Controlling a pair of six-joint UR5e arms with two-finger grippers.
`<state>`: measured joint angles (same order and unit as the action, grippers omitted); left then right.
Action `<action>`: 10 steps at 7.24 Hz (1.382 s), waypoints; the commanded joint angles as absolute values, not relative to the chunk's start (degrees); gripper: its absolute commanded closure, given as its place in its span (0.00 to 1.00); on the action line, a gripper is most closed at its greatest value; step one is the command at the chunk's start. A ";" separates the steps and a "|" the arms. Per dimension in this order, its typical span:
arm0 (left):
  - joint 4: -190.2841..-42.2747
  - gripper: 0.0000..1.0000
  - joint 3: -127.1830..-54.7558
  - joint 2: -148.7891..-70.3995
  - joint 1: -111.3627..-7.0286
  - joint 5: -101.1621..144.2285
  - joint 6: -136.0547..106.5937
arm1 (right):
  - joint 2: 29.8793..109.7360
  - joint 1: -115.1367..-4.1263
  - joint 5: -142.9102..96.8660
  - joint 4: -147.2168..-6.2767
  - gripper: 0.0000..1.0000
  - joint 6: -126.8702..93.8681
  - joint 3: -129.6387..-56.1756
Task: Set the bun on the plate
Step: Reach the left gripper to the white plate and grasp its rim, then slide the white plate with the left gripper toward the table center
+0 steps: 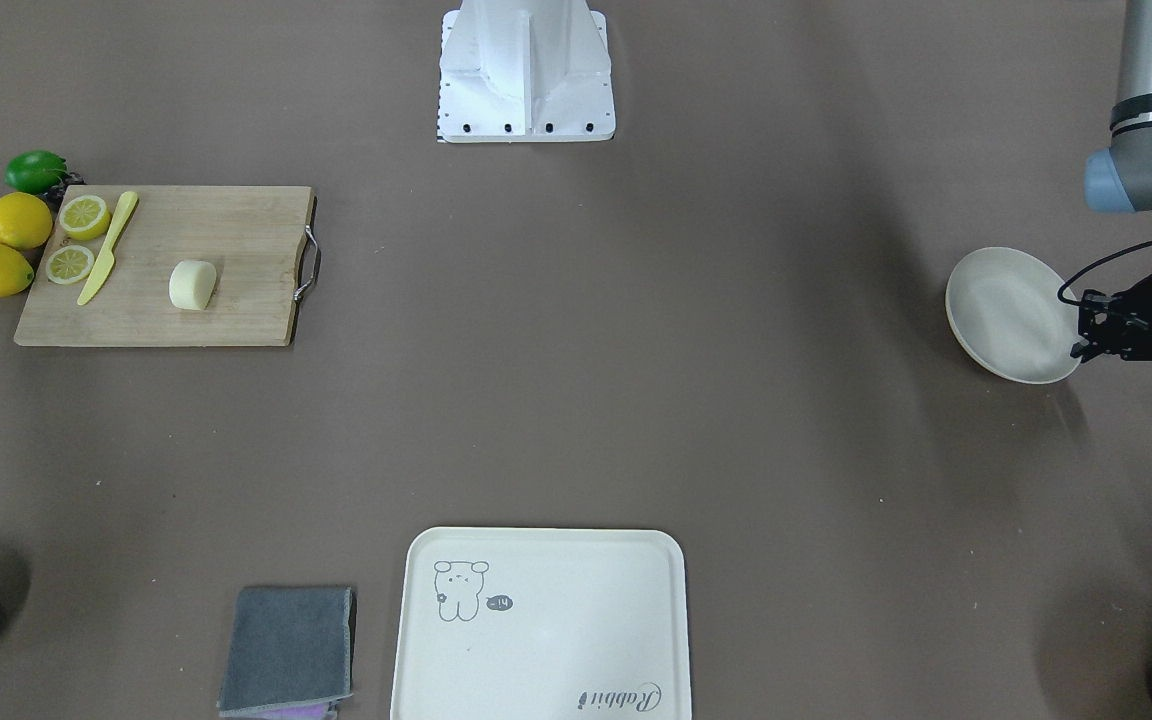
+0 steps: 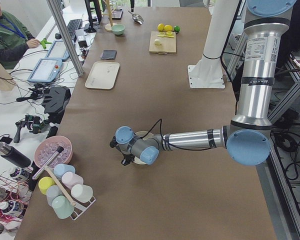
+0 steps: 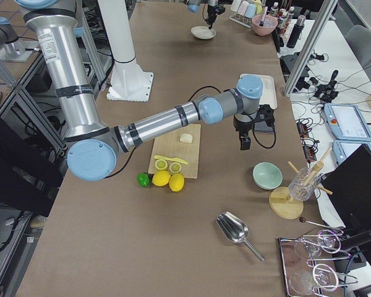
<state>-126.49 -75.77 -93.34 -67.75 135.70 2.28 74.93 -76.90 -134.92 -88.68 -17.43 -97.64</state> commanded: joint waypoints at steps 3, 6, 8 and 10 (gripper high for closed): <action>-124.98 1.00 -78.82 -102.01 -74.62 147.30 -8.53 | 74.80 -74.72 -135.35 -88.77 0.00 -17.84 -97.30; -125.59 1.00 -86.36 -110.03 -66.93 138.49 -28.87 | 74.10 -72.69 -135.35 -88.68 0.00 -17.84 -97.30; -125.51 1.00 -88.33 -117.21 -55.26 126.99 -45.45 | 73.22 -71.46 -135.09 -88.68 0.00 -20.37 -96.86; -125.42 1.00 -90.68 -119.27 -46.97 118.41 -52.71 | 73.21 -71.28 -135.17 -88.68 0.00 -20.57 -96.86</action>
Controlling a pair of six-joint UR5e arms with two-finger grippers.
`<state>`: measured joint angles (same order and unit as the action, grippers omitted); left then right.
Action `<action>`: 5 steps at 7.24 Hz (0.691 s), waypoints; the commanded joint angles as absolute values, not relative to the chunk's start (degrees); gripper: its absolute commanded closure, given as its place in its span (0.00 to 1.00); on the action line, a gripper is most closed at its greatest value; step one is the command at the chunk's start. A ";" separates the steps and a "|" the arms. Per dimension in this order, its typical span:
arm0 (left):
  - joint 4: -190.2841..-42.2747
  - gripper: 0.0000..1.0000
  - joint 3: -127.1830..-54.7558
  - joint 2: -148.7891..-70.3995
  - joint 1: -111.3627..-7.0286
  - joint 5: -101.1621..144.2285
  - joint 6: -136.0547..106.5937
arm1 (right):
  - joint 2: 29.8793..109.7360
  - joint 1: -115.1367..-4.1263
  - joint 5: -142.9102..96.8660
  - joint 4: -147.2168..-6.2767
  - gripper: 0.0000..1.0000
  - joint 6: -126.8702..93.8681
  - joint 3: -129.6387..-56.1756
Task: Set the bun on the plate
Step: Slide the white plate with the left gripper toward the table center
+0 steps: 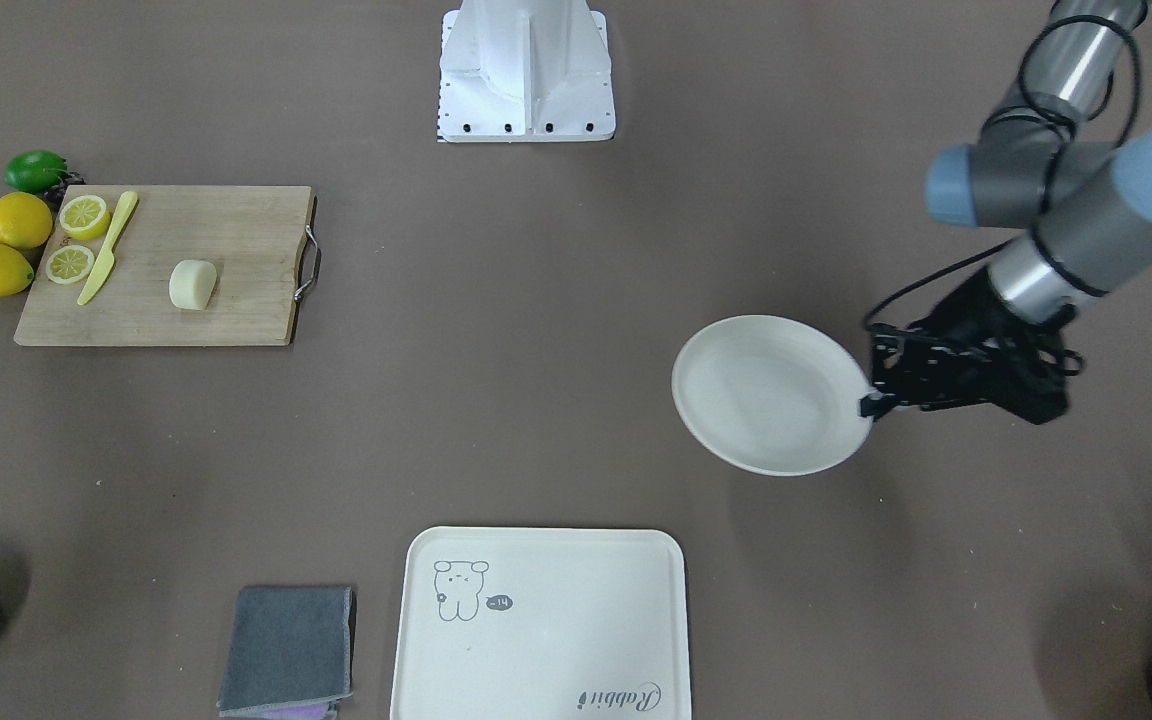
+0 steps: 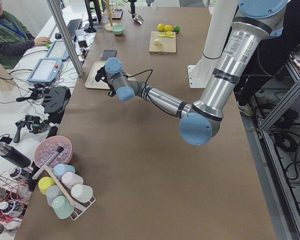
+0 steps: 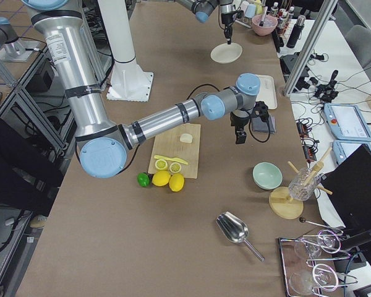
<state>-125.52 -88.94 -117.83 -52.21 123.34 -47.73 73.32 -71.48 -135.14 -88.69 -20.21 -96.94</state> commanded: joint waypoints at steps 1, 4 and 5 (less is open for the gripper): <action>-125.42 1.00 -91.92 -119.35 -42.84 114.04 -55.34 | 73.47 -71.11 -135.09 -88.68 0.00 -20.65 -97.12; -125.07 1.00 -95.89 -118.66 -33.33 106.79 -58.08 | 73.57 -70.14 -133.87 -88.33 0.00 -20.57 -97.64; -125.07 1.00 -95.80 -118.91 -31.92 105.66 -60.10 | 73.65 -70.14 -132.47 -86.68 0.00 -20.65 -97.39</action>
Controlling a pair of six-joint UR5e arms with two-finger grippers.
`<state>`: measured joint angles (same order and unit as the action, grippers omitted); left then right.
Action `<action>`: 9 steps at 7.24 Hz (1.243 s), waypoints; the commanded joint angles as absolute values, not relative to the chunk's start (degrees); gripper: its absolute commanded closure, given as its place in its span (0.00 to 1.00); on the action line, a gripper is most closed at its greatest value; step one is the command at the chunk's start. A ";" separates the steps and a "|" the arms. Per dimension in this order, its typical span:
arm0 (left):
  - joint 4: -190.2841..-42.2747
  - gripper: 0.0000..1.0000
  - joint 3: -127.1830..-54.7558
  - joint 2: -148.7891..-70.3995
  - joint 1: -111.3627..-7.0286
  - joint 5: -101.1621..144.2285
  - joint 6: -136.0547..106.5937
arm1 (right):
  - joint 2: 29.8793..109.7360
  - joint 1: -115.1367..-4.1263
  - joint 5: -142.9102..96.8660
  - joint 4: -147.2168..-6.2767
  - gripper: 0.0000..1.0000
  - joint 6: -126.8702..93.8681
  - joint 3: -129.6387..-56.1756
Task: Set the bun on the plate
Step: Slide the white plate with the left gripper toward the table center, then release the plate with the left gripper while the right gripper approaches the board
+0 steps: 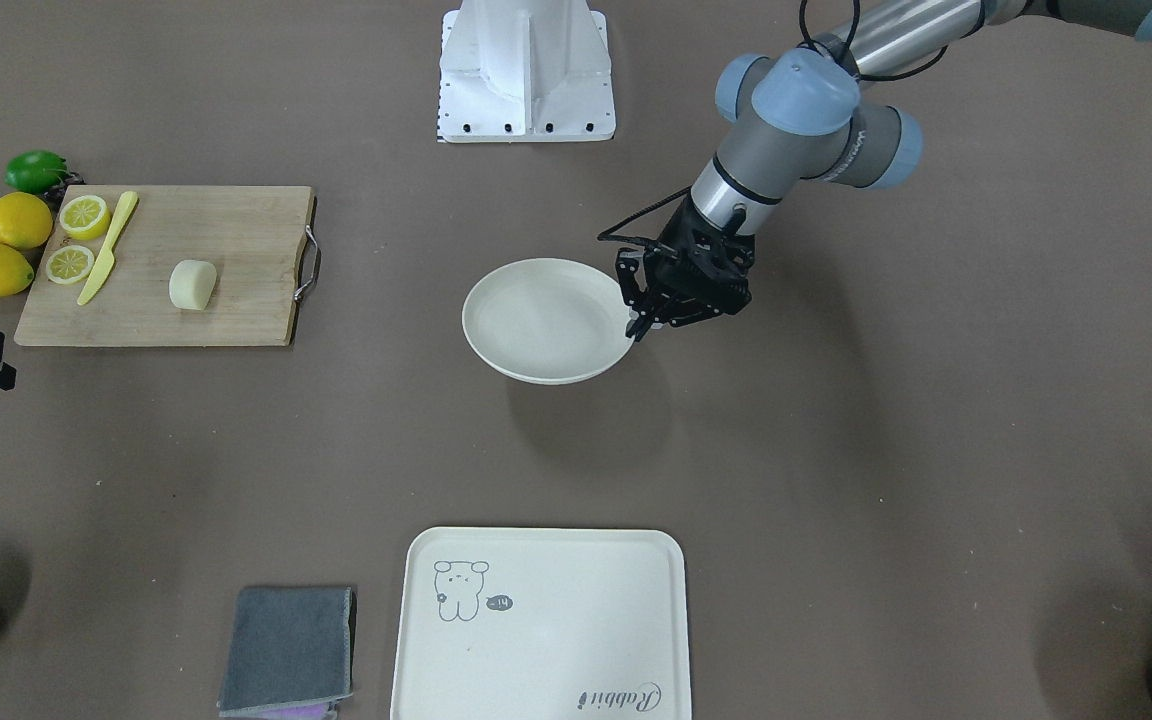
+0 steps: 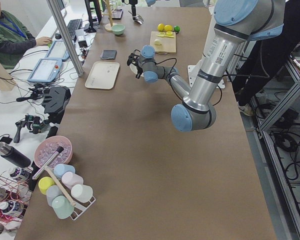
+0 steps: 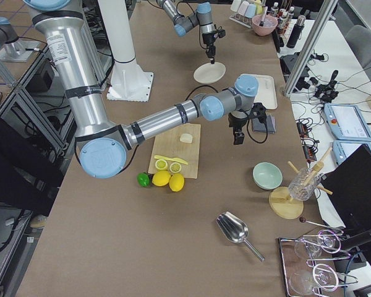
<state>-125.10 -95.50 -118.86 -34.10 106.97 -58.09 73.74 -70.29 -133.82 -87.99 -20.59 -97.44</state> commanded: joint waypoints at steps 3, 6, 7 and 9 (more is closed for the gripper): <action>-124.98 0.90 -95.45 -118.48 -29.80 105.47 -59.77 | 72.07 -68.65 -130.88 -86.57 0.00 -20.65 -97.29; -125.07 0.03 -95.53 -118.74 -29.09 101.64 -59.85 | 71.19 -67.07 -130.96 -86.48 0.00 -20.65 -97.29; -125.07 0.03 -96.23 -119.09 -29.70 100.64 -59.94 | 70.67 -66.89 -130.87 -86.57 0.00 -20.65 -97.56; -124.89 0.03 -96.33 -118.92 -39.58 107.60 -58.11 | 70.57 -65.05 -130.78 -86.57 0.00 -20.74 -97.12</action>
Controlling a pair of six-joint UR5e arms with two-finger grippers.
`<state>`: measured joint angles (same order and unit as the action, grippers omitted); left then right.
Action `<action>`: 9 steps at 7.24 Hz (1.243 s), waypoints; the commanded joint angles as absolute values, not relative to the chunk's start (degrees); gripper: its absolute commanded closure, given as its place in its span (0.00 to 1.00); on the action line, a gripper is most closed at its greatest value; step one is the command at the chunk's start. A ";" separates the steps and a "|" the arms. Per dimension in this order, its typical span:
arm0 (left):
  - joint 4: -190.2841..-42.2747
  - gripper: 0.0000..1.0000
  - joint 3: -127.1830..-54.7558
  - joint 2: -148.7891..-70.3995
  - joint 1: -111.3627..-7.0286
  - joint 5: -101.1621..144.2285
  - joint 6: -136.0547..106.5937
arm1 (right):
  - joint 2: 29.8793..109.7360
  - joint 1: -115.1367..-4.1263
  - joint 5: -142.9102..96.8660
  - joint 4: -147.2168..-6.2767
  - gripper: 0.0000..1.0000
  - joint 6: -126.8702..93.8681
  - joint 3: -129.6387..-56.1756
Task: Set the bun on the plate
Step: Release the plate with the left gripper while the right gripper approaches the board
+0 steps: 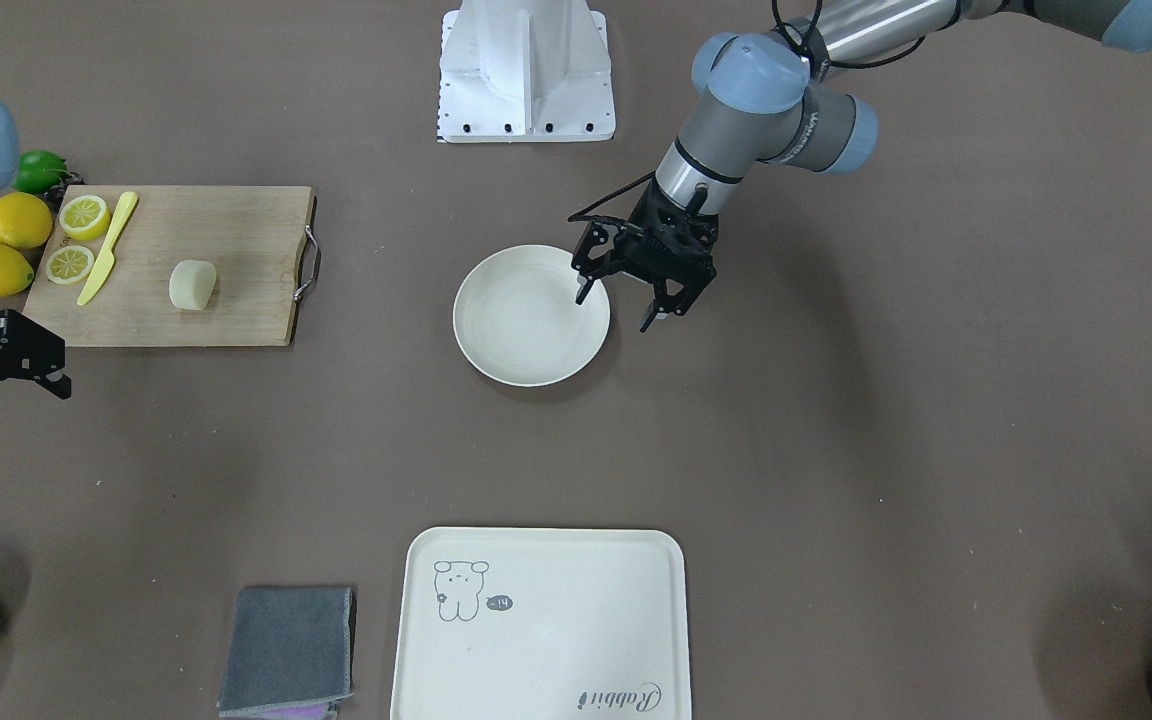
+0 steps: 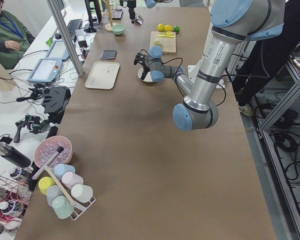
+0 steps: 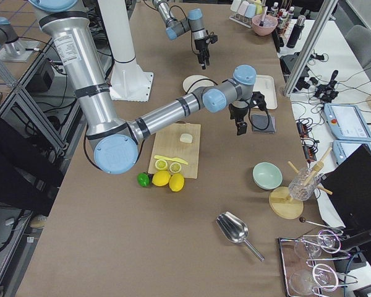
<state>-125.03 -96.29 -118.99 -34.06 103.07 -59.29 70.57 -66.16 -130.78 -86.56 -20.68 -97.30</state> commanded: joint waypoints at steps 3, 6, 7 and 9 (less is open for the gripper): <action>-124.72 0.03 -93.62 -117.69 -53.14 115.57 -48.35 | 75.56 -53.06 -125.63 -86.31 0.00 -33.54 -101.57; -124.63 0.03 -92.63 -117.34 -54.93 115.49 -48.34 | 80.76 -45.10 -120.06 -86.22 0.00 -38.85 -106.43; -124.72 0.03 -93.25 -116.55 -55.02 115.40 -48.34 | 83.03 -44.30 -119.71 -86.31 0.00 -39.11 -107.74; -124.63 0.03 -95.53 -114.18 -54.93 115.14 -48.69 | 85.07 -43.60 -119.70 -86.57 0.00 -39.46 -107.93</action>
<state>-124.65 -94.42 -115.39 -54.96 115.27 -48.57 83.64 -44.14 -119.68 -86.47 -39.21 -107.61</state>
